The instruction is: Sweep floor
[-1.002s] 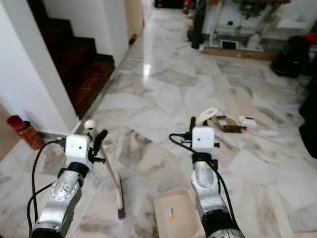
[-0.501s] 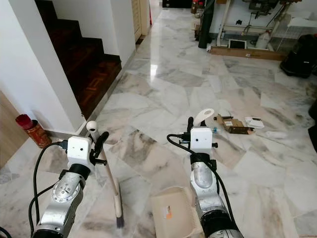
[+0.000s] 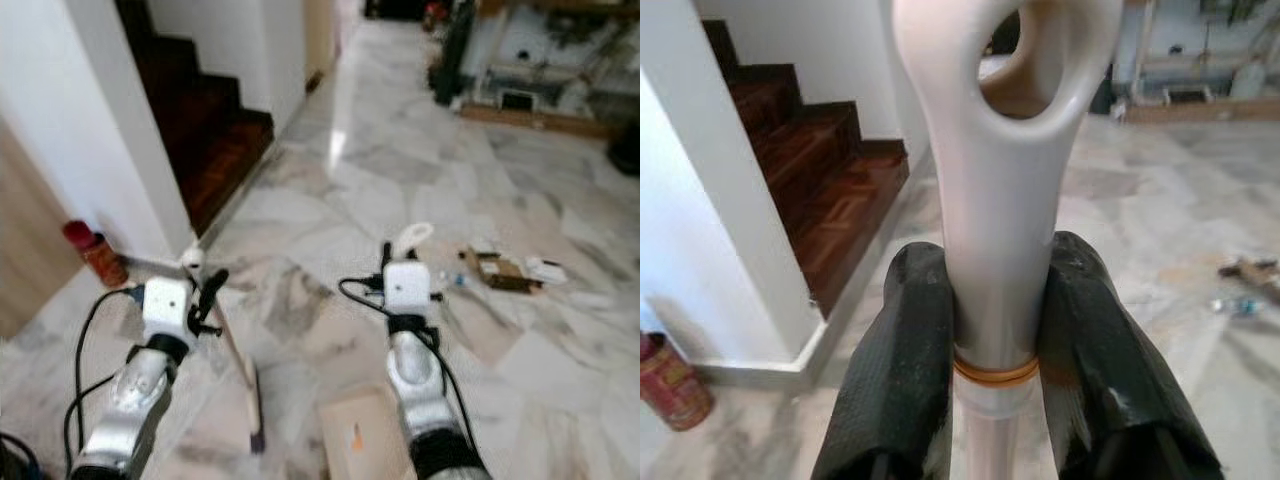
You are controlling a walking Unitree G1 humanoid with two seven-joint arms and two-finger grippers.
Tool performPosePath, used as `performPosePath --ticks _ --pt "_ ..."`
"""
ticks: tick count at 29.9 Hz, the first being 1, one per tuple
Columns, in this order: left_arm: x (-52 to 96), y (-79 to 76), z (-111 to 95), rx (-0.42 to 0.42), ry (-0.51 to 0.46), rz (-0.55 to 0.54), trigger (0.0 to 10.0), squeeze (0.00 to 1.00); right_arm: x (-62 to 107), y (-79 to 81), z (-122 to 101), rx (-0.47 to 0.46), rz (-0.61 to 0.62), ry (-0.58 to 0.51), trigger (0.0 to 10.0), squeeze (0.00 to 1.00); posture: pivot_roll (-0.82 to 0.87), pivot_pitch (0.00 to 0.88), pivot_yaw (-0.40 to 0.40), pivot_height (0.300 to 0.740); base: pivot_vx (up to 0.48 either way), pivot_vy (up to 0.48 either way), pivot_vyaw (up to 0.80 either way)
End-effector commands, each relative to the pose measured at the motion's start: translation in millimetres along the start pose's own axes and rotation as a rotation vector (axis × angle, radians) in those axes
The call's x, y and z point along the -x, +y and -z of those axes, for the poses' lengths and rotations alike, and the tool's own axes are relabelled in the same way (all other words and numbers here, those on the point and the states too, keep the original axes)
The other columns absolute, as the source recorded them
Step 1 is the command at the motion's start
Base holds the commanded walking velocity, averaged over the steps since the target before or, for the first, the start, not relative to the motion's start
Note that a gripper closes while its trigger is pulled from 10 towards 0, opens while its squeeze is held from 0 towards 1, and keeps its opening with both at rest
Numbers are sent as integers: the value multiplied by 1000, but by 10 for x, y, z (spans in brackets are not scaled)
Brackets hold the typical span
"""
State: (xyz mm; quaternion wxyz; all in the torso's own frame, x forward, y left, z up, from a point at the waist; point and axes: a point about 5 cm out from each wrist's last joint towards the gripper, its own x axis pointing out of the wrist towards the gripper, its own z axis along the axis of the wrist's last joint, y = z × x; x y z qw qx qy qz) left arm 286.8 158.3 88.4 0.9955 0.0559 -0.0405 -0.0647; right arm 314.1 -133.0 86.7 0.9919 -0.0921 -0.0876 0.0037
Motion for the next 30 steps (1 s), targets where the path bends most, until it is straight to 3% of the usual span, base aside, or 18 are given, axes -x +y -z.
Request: performPosePath --ticks 1,30 --pt "-55 -59 -95 3 -40 17 10000 0 -52 -137 -78 -8 43 -41 10000 0 65 0 37 740 259 0 0" --pt "-91 2 -131 -12 -48 -5 10000 0 -43 -157 -69 16 46 -36 10000 0 72 0 47 740 266 0 0"
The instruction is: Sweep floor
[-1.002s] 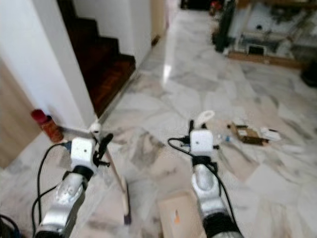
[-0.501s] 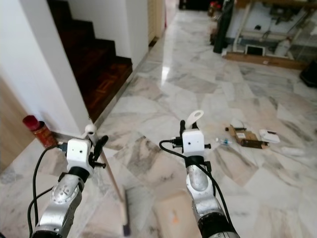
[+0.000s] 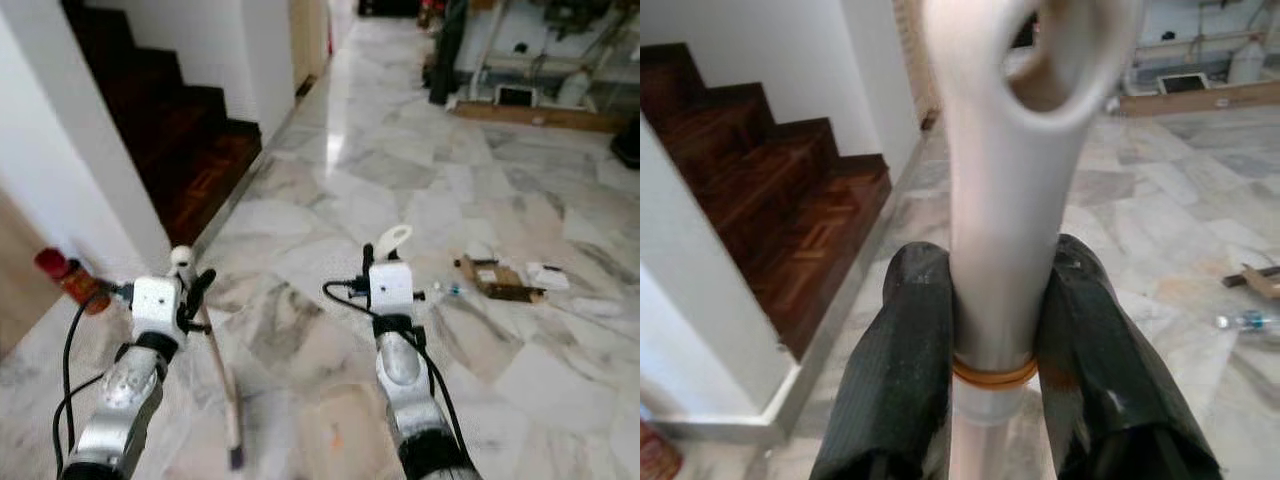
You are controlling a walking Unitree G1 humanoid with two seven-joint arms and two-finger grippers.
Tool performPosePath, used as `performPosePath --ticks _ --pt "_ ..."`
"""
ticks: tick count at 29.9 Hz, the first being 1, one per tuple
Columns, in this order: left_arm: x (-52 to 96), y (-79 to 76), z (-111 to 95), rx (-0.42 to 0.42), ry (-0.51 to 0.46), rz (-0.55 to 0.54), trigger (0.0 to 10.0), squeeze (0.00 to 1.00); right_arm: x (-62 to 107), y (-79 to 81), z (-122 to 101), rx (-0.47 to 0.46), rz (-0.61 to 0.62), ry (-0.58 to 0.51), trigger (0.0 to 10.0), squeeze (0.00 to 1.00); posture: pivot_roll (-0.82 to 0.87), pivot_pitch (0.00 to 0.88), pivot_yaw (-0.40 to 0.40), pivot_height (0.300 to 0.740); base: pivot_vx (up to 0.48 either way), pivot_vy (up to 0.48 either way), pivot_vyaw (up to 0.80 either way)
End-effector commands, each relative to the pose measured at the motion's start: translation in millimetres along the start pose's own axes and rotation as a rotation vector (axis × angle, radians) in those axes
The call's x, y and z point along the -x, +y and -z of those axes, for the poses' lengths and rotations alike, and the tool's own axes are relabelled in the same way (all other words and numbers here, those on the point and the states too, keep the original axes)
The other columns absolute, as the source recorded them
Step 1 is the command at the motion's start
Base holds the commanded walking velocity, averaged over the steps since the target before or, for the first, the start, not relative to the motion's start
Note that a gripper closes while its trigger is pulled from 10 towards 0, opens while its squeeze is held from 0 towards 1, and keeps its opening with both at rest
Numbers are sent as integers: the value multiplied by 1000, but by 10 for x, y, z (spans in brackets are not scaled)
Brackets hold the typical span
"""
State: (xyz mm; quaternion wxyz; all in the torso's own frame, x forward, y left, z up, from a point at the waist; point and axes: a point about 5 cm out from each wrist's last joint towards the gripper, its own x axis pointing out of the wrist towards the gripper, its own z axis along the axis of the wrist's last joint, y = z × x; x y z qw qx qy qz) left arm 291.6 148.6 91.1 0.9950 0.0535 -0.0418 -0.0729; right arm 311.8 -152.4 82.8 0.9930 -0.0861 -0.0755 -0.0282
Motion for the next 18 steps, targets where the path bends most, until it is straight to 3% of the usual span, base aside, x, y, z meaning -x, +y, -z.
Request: performPosePath --ticks 1,18 --pt "-28 90 -99 -18 -45 -20 10000 0 -71 35 -141 26 -16 -67 10000 0 74 0 47 740 270 0 0" --pt "-24 106 -105 -23 -47 -28 10000 0 -65 55 -133 35 -25 -66 10000 0 82 0 44 740 277 0 719"
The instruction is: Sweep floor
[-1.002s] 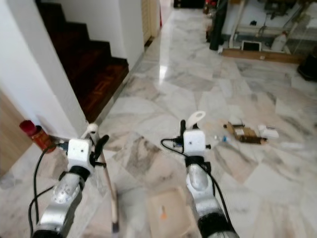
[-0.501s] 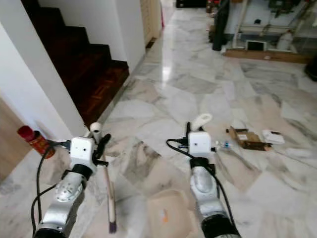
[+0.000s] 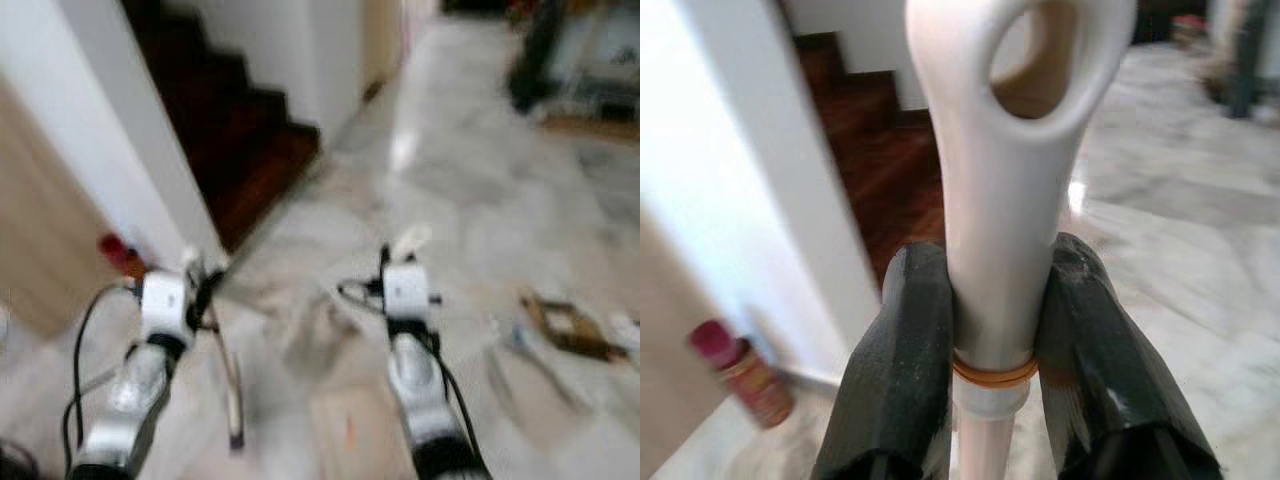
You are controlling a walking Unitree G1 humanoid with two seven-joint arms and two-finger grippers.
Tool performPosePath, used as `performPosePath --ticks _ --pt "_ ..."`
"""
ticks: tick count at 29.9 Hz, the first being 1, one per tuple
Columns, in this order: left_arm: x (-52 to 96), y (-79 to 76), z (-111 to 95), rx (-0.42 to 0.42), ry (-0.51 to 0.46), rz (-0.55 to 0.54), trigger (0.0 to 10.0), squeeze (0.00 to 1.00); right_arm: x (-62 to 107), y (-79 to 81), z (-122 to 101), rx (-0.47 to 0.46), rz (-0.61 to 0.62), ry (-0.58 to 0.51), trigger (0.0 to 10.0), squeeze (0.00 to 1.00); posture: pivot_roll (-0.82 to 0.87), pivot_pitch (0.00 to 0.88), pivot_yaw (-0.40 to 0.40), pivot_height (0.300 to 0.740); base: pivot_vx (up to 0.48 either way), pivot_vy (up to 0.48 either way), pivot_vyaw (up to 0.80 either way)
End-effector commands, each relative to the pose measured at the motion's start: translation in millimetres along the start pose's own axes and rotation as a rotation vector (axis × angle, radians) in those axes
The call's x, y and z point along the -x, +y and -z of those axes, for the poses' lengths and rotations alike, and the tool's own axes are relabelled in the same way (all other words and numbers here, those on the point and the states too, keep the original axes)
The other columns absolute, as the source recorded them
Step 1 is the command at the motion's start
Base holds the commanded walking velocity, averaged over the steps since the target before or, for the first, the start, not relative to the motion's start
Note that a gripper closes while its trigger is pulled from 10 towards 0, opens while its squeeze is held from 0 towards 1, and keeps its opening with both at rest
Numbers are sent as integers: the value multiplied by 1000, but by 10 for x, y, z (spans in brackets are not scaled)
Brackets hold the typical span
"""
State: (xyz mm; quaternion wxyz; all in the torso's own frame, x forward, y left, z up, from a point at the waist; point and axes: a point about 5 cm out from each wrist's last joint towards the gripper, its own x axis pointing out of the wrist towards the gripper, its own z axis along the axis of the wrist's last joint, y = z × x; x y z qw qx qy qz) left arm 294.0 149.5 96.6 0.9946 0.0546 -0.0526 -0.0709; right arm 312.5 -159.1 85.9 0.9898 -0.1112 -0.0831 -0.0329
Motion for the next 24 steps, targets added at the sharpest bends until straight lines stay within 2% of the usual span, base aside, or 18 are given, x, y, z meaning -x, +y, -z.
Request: performPosePath --ticks 1,24 --pt "1 89 -53 -19 -25 -23 10000 0 -51 120 -122 -20 -30 -51 10000 0 82 0 44 740 285 0 0" --pt "14 54 -38 -12 -27 -20 10000 0 -69 133 -139 -52 -41 -54 10000 0 82 0 31 740 288 0 0"
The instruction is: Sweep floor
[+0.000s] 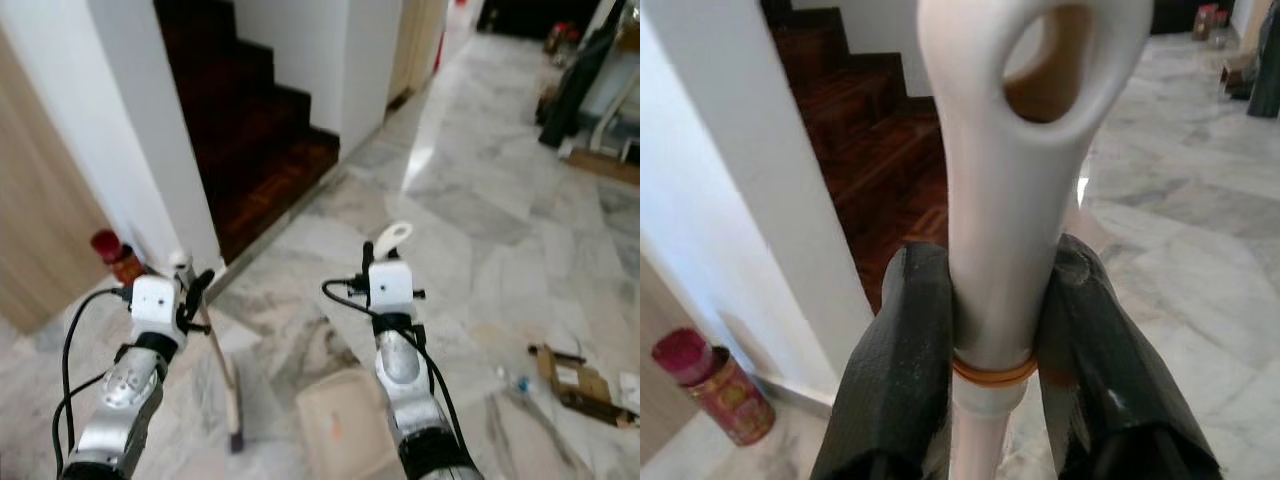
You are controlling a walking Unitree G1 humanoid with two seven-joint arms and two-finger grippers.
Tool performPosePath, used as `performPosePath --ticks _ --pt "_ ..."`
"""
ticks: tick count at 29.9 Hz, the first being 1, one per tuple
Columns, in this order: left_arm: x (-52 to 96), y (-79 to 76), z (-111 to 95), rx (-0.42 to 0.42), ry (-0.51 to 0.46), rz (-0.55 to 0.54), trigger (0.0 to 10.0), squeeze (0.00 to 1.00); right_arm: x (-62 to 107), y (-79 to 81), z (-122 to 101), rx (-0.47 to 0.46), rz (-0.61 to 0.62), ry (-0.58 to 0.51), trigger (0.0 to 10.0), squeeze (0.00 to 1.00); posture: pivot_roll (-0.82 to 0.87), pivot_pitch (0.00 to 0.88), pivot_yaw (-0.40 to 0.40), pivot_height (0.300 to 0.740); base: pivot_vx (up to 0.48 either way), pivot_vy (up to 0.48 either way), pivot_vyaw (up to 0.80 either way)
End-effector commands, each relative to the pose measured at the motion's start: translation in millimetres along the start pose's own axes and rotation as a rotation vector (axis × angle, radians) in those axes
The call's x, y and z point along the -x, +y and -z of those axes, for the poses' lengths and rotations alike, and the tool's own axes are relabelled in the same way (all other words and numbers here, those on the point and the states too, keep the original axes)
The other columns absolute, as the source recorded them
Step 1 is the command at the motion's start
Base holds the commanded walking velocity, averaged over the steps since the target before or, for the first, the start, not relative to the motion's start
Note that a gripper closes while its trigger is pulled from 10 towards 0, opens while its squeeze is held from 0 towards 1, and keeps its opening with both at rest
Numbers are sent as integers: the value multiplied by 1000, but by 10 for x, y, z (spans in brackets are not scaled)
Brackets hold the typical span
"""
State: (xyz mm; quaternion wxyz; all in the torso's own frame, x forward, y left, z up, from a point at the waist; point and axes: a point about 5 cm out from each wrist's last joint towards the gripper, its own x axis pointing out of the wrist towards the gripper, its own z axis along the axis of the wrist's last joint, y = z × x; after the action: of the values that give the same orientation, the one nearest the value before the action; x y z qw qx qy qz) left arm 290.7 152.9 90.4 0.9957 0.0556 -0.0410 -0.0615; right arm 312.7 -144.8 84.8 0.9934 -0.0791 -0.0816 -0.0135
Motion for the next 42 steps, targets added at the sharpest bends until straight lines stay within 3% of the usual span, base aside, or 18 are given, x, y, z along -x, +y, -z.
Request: performPosePath --ticks 1,42 --pt "-26 32 -100 -10 -51 -2 10000 0 -75 -3 -117 17 -9 -55 10000 0 81 0 31 740 289 0 0" --pt "-28 14 -108 -4 -54 1 10000 0 -105 -32 -125 27 10 -52 10000 0 78 0 35 740 288 0 0"
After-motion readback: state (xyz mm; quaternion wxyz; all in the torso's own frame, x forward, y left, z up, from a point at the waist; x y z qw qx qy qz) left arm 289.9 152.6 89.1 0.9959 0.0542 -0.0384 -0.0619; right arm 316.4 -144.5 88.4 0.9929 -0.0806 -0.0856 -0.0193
